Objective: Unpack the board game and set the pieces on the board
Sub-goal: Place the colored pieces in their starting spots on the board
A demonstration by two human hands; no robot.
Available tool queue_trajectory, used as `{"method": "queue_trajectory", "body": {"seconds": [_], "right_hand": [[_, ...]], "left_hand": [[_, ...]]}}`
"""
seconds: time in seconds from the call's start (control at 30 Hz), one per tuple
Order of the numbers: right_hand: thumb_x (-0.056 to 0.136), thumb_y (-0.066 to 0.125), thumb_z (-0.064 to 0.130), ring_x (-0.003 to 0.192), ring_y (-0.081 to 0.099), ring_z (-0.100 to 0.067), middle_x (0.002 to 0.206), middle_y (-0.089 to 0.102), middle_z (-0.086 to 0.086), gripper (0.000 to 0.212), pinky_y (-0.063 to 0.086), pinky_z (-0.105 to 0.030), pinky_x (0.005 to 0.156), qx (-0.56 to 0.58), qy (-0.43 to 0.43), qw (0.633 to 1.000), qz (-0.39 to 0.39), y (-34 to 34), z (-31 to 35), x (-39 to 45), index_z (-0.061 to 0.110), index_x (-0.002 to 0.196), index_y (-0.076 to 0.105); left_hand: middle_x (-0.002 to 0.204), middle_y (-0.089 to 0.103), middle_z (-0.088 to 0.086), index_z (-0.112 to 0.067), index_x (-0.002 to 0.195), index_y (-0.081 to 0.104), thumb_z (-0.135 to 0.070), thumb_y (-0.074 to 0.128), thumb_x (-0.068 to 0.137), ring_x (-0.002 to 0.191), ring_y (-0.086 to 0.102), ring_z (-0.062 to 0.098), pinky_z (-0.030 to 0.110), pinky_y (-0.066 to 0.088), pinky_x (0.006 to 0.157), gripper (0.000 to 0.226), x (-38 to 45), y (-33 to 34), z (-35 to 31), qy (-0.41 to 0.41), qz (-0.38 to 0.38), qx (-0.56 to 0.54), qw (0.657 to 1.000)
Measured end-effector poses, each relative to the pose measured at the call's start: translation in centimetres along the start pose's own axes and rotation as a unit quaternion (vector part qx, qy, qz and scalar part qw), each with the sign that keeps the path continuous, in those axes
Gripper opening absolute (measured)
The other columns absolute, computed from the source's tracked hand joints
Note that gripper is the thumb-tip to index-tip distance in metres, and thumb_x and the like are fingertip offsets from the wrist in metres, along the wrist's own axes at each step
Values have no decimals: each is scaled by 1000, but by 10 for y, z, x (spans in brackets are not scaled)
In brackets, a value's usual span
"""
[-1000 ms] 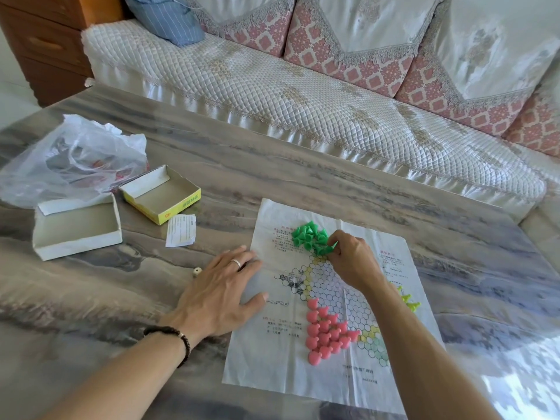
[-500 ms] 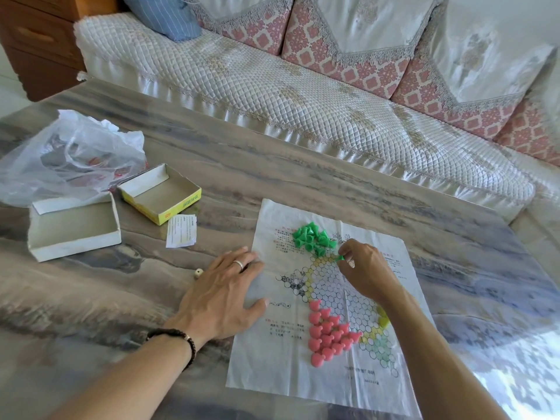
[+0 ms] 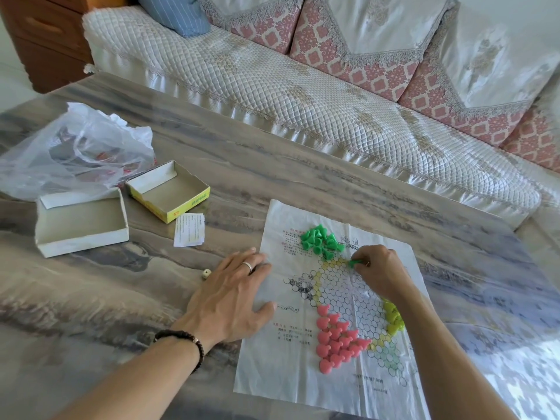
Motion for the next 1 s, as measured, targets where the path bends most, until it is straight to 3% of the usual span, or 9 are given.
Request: {"method": "queue_trajectory", "body": {"seconds": [0.13,0.43,0.6,0.7,0.8,0.87,1.0], "right_hand": [[84,59,3,72,57,-11,87,68,-2,19,32,-7,53,-23,-9,1000,17,1,12,5,11,96,72],[82,58,2,72,58,-14,86,69,-4,20,34,-10,53,-38,-1,999,8,1,5,8,12,93,72],[82,59,4,75,59,-15,91,70,-5,21,41,-18,60,-34,6,999,17,3,2,8,14,96,71],[83,61,16,79,61,-15,92,71,-3,28,47,-25,70,-22,6,999,41,3,2,7,14,112,64],[82,64,26,84,61,-15,94,69,0,37,47,-29,74,11,11,1000,1,-10,1,11,14,117,60],[83,65,19,85,59,-13,101,70,-3,30,46,-24,75,6,-11,999,-30,-16,11,16,12,112,65],[84,66,9,91,63,-14,108,69,-5,26,47,-20,79,-30,-61,998,-8,-2,37,26,10,110,66]], "left_hand": [[150,33,-5,-22,137,40,-59,37,81,144,15,12,32,14,118,67,-1,0,0,-2,2,1,1000],[151,34,-3,-21,137,42,-59,39,81,144,17,14,30,12,118,67,-1,-2,-1,-2,-3,-5,1000],[150,33,-4,-20,138,42,-59,38,80,146,12,14,28,9,118,70,-2,-3,-1,-3,-9,-12,1000],[151,32,-3,-19,140,41,-59,37,80,146,10,14,27,7,117,71,-1,-3,-2,-3,-7,-13,1000],[152,31,-1,-20,139,40,-58,38,80,146,11,14,29,8,118,70,-1,-3,-2,-7,-1,-19,1000],[152,32,-1,-20,137,41,-57,40,81,146,12,15,30,8,118,67,-1,-3,-2,-9,-2,-20,1000],[154,27,-2,-22,141,37,-56,42,84,146,8,14,28,5,118,67,-2,-3,-2,-10,3,-13,1000]]}}
Point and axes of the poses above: each hand's wrist, its own x-axis towards the middle knuckle, its own y-axis out of the palm, z = x × y, the point moved 10 cm from there along x, towards the middle knuckle
